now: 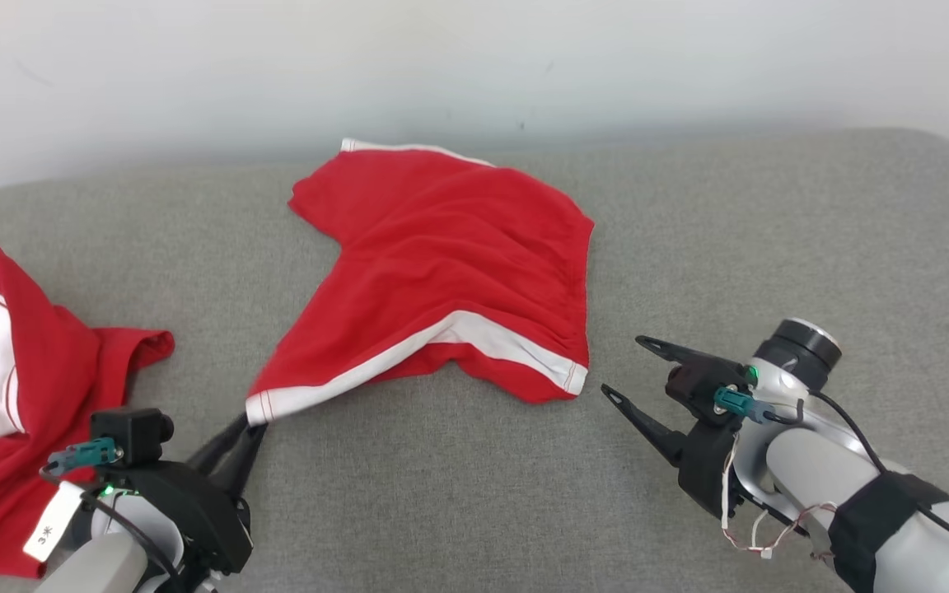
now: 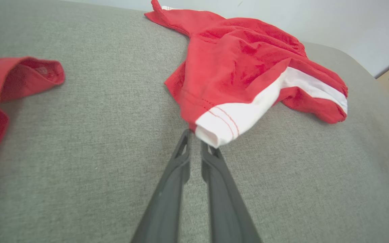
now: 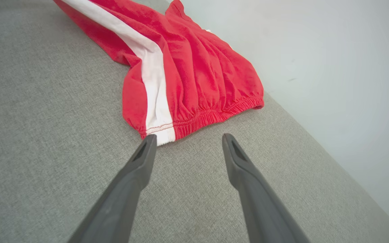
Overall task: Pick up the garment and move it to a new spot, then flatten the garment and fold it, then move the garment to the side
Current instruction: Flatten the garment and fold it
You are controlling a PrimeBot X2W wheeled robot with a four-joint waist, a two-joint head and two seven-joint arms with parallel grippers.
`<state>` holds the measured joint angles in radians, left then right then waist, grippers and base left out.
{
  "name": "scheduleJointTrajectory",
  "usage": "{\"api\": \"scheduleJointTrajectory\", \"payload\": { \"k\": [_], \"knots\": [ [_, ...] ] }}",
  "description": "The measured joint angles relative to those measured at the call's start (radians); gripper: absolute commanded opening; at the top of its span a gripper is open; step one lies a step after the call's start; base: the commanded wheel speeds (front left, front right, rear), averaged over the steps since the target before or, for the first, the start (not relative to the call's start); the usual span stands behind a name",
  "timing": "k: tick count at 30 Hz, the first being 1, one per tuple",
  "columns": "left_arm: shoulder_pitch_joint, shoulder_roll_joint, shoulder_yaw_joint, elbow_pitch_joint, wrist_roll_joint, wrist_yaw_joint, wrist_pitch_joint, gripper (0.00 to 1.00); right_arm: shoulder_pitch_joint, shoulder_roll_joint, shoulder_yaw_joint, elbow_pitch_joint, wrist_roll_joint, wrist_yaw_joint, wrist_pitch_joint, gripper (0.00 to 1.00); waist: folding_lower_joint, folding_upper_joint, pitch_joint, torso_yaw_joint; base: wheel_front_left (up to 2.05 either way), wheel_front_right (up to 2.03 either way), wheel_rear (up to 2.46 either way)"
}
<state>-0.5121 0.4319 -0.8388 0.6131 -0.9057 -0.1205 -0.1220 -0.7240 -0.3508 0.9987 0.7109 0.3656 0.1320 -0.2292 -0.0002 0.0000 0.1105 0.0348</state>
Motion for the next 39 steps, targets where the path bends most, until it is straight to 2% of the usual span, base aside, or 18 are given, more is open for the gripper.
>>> {"api": "scheduleJointTrajectory", "payload": {
  "k": [7,15,23,29,39],
  "knots": [
    [0.042,-0.04,0.012,0.023,0.0,0.021,-0.043,1.0,0.083,-0.015,-0.059,-0.006,0.08,-0.002,-0.009,1.0,0.0,0.0,-0.053,-0.003,0.0,0.0,0.0],
    [0.084,-0.033,0.025,0.019,0.0,0.058,-0.086,1.0,0.17,-0.006,-0.159,-0.033,0.201,-0.042,-0.015,1.0,0.0001,0.0,-0.079,0.006,0.0,0.0,0.0],
    [0.102,-0.051,0.046,-0.016,-0.006,0.069,-0.104,1.0,0.228,0.068,-0.242,-0.039,0.303,-0.1,-0.017,1.0,0.0002,0.0,-0.063,0.012,0.0,0.0,0.0],
    [0.076,-0.061,0.018,-0.008,0.044,0.103,-0.107,1.0,0.222,0.124,-0.274,-0.026,0.335,-0.145,-0.012,1.0,0.0003,0.0,-0.031,0.015,0.0,0.0,0.0],
    [0.013,-0.097,0.006,0.034,0.081,0.12,-0.108,1.0,0.183,0.174,-0.277,0.016,0.353,-0.169,0.015,1.0,0.0003,0.0,0.019,0.032,0.0,0.0,0.0]
  ]
}}
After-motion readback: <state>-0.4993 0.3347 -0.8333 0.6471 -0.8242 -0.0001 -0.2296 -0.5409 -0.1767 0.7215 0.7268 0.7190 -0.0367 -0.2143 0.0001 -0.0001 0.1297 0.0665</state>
